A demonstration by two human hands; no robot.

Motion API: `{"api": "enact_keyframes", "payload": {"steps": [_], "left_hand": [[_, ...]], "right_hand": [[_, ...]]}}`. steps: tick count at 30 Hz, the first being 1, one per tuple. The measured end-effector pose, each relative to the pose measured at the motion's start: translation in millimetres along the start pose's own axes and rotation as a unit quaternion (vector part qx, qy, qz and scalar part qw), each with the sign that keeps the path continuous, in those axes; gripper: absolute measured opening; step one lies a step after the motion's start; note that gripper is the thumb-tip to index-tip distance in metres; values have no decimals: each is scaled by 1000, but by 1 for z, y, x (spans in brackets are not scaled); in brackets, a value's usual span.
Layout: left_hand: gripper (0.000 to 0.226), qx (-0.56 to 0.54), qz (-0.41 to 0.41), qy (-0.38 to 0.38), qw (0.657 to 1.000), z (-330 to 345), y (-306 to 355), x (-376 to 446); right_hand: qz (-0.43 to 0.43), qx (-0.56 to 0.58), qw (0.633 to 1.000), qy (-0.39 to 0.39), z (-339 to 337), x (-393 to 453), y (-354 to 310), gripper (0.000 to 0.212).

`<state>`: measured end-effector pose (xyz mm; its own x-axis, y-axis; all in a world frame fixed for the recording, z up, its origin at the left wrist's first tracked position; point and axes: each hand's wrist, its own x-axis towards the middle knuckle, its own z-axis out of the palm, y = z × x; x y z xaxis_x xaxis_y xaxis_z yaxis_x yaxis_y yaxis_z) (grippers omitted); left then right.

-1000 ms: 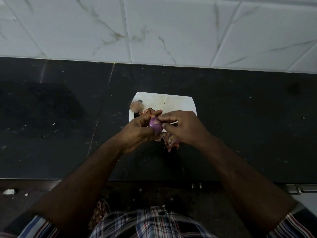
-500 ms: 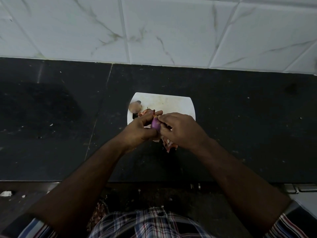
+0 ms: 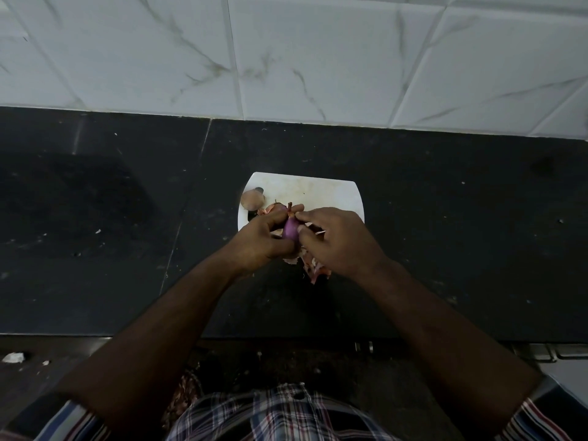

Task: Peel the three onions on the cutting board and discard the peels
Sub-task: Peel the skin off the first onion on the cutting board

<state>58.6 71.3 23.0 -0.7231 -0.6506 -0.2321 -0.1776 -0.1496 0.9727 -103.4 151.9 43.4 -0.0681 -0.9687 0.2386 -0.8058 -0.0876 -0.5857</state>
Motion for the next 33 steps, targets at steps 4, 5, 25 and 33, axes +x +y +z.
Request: {"api": "enact_keyframes", "payload": {"steps": [4,5,25,33], "left_hand": [[50,22,4,-8,1000,1,2,0],[51,33,2,-9,999,2,2,0],[69,68,0,-3,998,2,3,-1],[51,71,-8,6,997,-1,-1,2]], "right_hand": [[-20,-38,999,3,4,-3,0,35],[-20,-46,999,4,5,-2,1,37],[4,-10,1000,11,9,-4,5,32],[72,52,994,56,9,-1,7,28]]}}
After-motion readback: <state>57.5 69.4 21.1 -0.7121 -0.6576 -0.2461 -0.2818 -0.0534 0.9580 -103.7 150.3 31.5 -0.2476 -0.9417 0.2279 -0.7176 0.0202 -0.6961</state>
